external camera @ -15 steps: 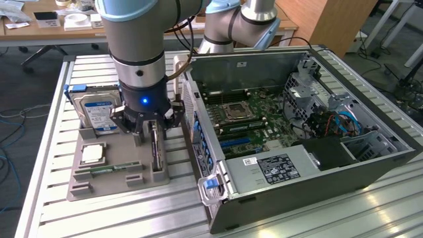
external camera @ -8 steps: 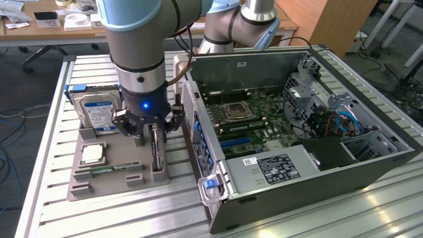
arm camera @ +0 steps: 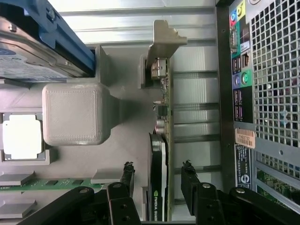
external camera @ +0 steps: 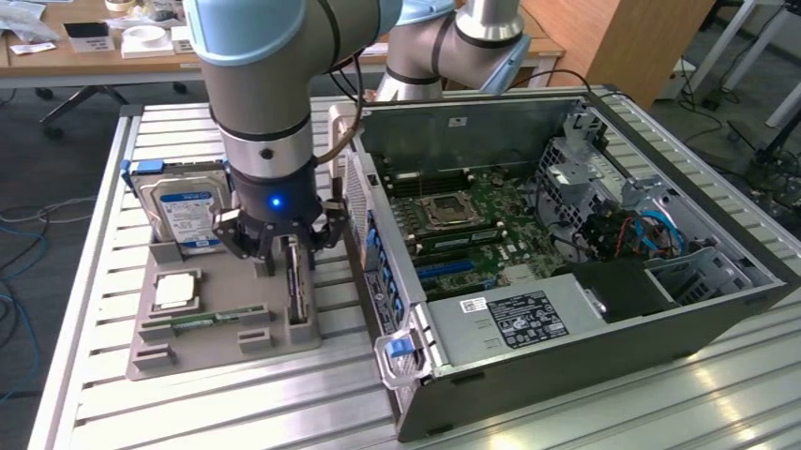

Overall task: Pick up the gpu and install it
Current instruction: 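Pick up the gpu and move the gpu toward the slot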

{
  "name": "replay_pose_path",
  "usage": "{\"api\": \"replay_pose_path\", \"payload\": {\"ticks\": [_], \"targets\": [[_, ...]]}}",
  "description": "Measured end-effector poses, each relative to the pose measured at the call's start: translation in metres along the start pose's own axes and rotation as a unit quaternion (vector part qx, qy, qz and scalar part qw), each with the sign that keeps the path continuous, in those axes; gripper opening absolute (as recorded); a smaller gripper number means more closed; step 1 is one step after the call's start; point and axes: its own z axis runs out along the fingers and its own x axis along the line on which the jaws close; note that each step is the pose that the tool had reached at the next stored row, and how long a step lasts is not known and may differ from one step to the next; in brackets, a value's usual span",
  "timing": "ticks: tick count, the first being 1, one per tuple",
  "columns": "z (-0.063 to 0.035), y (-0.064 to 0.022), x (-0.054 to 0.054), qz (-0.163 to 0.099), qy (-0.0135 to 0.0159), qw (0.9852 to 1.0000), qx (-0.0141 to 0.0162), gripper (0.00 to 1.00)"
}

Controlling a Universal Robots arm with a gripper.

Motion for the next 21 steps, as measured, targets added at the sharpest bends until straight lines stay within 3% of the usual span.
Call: {"api": "replay_pose_path", "payload": {"ticks": [10,21], "targets": [[0.0086,0.0039,0.0020,0.000,0.0000,1.0000,0.0001,0.53],[0.0088,0.0040,0.0016,0.000,0.0000,1.0000,-0.0001,0.53]]}}
